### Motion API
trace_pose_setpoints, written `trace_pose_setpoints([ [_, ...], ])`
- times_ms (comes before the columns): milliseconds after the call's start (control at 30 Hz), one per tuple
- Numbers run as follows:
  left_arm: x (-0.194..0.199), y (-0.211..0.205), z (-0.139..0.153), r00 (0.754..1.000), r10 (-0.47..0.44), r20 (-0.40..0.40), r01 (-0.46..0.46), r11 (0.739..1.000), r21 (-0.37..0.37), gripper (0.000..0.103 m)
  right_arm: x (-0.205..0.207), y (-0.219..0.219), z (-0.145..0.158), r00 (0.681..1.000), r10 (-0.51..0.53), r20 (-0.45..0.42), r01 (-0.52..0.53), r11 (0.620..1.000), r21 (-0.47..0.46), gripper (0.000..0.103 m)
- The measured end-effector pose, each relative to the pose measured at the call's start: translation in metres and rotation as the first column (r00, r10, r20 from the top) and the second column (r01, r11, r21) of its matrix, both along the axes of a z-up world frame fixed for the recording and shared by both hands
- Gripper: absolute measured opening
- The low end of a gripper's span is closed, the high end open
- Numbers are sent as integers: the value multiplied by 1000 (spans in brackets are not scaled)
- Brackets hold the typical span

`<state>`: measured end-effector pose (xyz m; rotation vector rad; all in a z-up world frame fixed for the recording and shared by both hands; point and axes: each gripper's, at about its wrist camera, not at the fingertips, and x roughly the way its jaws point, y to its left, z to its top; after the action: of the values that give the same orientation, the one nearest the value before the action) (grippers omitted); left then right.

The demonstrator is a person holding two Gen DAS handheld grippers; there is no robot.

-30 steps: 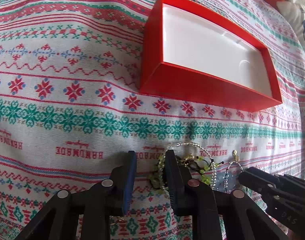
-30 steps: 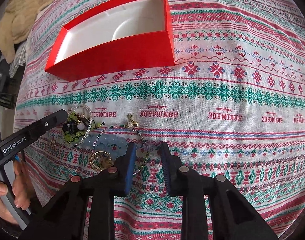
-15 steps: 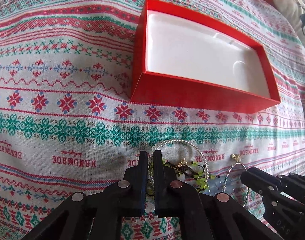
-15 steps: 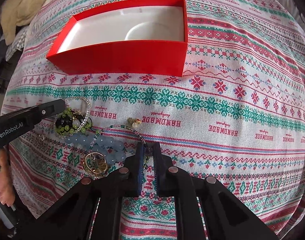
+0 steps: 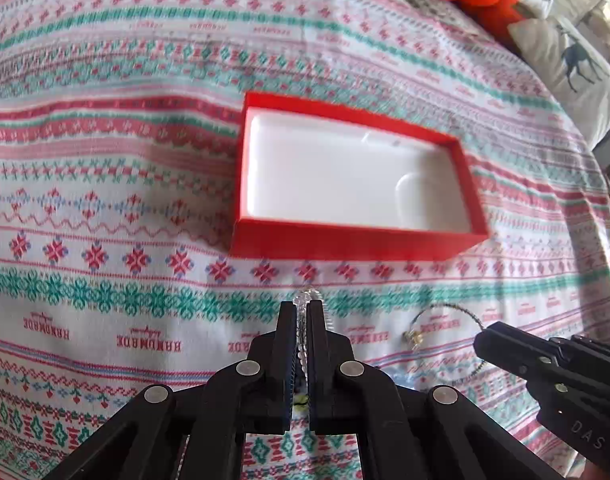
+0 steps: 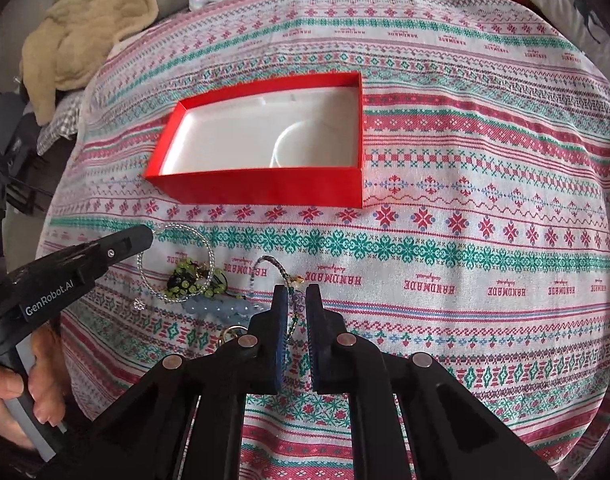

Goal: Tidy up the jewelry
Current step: 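Carry both bracelets into the red box and open both tools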

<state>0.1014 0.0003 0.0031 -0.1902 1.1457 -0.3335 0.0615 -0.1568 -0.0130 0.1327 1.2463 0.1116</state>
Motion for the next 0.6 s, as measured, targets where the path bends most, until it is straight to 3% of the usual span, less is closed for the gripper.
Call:
trace_pose_setpoints([
  [300, 14, -9, 38, 993, 36, 109, -27, 996, -81, 0, 2, -16, 41, 994, -36, 106, 28, 997, 75, 9],
  [600, 39, -17, 54, 984, 91, 155, -44, 958, -283, 0, 18, -30, 66, 975, -107, 197, 76, 984, 159, 9],
])
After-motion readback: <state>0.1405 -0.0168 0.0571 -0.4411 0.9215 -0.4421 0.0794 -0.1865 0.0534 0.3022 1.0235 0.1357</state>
